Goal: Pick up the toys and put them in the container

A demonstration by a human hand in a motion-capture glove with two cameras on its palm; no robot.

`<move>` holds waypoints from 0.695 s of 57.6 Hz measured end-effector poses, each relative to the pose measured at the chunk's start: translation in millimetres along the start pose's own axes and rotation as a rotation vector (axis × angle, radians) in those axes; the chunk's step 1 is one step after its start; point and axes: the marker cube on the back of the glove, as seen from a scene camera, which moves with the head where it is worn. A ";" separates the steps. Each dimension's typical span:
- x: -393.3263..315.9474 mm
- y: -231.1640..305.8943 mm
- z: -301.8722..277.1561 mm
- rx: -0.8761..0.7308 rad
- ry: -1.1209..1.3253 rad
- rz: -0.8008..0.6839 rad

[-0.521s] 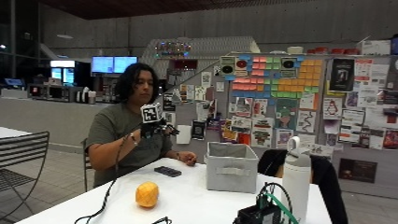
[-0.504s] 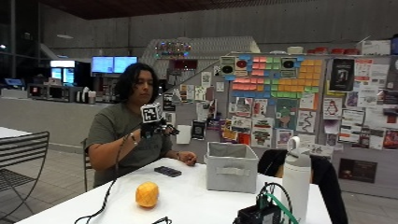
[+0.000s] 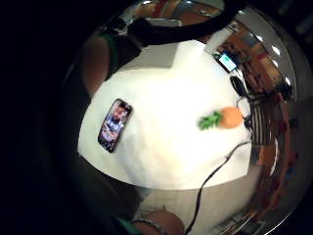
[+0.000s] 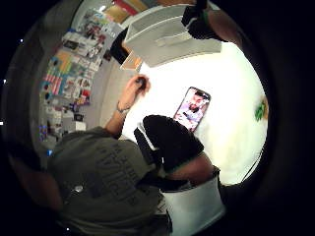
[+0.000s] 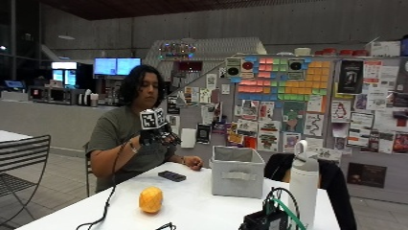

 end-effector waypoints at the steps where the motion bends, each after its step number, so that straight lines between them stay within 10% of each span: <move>1: 8.1 -0.5 -0.9 0.006 0.004 0.024; 22: 203.7 -14.6 16.8 0.112 0.085 0.559; 40: 285.2 -46.0 123.3 -0.070 0.102 0.566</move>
